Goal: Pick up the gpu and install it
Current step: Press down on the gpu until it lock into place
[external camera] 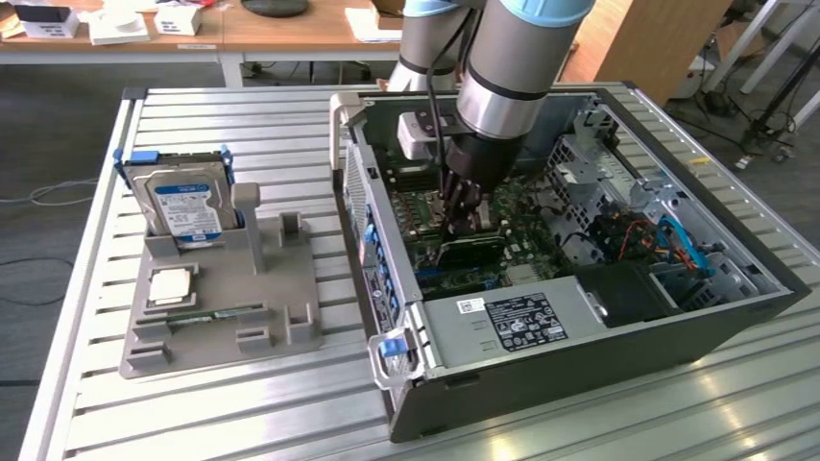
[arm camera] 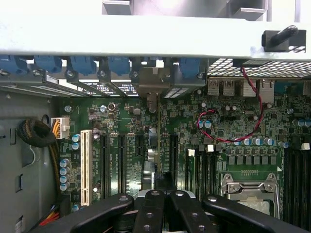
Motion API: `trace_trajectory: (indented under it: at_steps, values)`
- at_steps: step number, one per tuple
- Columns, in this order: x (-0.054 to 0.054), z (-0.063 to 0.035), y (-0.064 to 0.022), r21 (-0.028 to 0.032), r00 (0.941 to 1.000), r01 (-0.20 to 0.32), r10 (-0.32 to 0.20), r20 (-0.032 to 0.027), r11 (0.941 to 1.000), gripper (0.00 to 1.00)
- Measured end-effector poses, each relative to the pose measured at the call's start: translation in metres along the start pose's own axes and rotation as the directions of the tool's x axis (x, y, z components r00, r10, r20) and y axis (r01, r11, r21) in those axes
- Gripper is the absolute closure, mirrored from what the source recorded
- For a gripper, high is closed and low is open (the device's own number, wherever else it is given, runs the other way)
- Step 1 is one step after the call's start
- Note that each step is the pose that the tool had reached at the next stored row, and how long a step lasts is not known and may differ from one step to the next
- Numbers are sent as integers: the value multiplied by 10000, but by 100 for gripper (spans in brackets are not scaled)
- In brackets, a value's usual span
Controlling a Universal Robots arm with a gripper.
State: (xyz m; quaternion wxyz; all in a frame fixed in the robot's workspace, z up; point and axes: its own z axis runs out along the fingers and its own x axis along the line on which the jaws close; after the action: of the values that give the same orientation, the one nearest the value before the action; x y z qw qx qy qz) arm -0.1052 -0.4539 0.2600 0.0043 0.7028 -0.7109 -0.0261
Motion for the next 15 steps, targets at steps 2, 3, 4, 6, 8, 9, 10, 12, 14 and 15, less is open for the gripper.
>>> trace_trajectory:
  at_steps: [2, 3, 4, 6, 8, 9, 10, 12, 14, 15]
  values:
    - [0, 0, 1, 0, 10000, -1, 1, 0, 10000, 89]
    - [0, 0, 1, 0, 10000, -1, 1, 0, 10000, 89]
    - [0, 0, 1, 0, 10000, -1, 1, 0, 10000, 89]
    - [0, 0, 0, 0, 10000, -1, 1, 0, 10000, 89]
    - [0, 0, 0, 0, 10000, -1, 1, 0, 10000, 89]
    - [0, 0, 0, 0, 10000, -1, 1, 0, 10000, 89]
    - [0, 0, 0, 0, 10000, -1, 1, 0, 10000, 89]
    - [-1, -6, 1, 1, 10000, -2, 2, 2, 10000, 89]
    - [-3, -22, 1, 11, 10000, -2, 2, 22, 10000, 89]
    - [-4, -36, 2, 12, 10000, -2, 2, 28, 10000, 89]
